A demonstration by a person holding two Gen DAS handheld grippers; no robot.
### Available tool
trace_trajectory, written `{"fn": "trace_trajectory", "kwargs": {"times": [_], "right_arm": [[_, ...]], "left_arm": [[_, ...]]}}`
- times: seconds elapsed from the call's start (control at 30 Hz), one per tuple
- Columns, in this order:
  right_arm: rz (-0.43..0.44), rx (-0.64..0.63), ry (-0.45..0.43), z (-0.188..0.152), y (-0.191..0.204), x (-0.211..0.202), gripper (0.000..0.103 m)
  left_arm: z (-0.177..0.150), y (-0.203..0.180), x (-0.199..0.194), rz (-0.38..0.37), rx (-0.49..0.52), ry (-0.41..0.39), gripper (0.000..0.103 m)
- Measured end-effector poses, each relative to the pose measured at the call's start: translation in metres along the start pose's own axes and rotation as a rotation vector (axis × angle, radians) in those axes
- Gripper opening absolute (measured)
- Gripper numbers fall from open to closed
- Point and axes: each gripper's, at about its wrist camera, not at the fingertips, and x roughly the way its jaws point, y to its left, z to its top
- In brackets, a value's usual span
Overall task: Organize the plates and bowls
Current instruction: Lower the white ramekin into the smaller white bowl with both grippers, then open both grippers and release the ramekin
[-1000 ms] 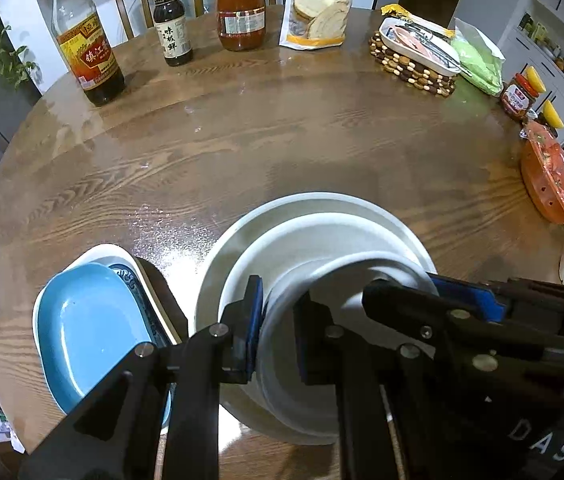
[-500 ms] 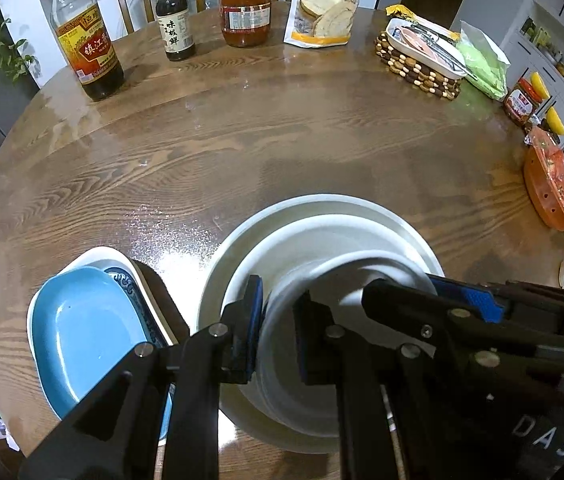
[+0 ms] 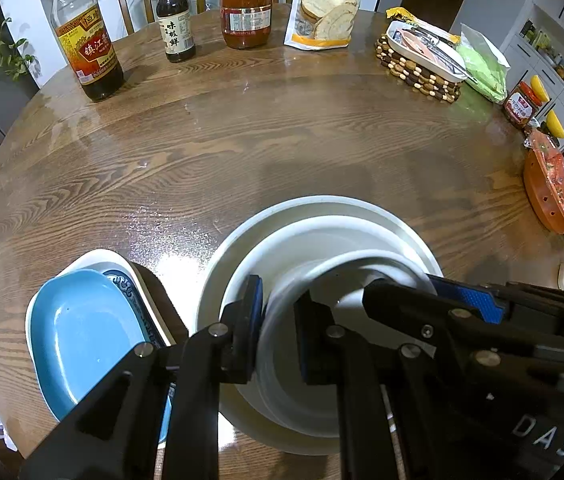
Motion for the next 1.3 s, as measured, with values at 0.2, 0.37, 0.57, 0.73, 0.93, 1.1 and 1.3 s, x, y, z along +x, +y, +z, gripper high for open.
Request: {"fn": "trace_trajectory", "kwargs": {"times": [0.2, 0.37, 0.57, 0.73, 0.93, 1.1, 1.3], "right_arm": [[-0.004, -0.001, -0.009, 0.0016, -0.0005, -0.0025, 0.027], [-0.019, -0.01, -0.016, 0.0015, 0.0015, -0.0028, 0.027], [-0.021, -0.011, -0.018, 0.0028, 0.0011, -0.0023, 0.027], [-0.02, -0.01, -0.018, 0.0025, 0.0011, -0.0023, 0.027], [-0.019, -0.015, -0.024, 0.003, 0.0015, -0.0043, 0.027], [-0.022, -0.026, -0.03, 0.0033, 0.0033, -0.006, 0.027], [-0.022, -0.028, -0.038, 0.0018, 0.0043, -0.008, 0.027]], "left_arm": [[0.0003, -0.0011, 0.0008, 0.004, 0.006, -0.003, 0.013], [-0.0001, -0.0037, 0.0031, 0.017, 0.024, -0.003, 0.015], [0.0009, -0.004, 0.0043, 0.014, 0.024, -0.004, 0.015], [0.0005, -0.0047, 0.0046, 0.015, 0.025, -0.007, 0.016], [0.0005, -0.0052, 0.0045, 0.014, 0.021, -0.006, 0.017], [0.0005, -0.0064, 0.0022, 0.004, 0.018, -0.008, 0.024], [-0.0011, -0.0068, -0.0019, 0.006, 0.025, -0.022, 0.028]]}}
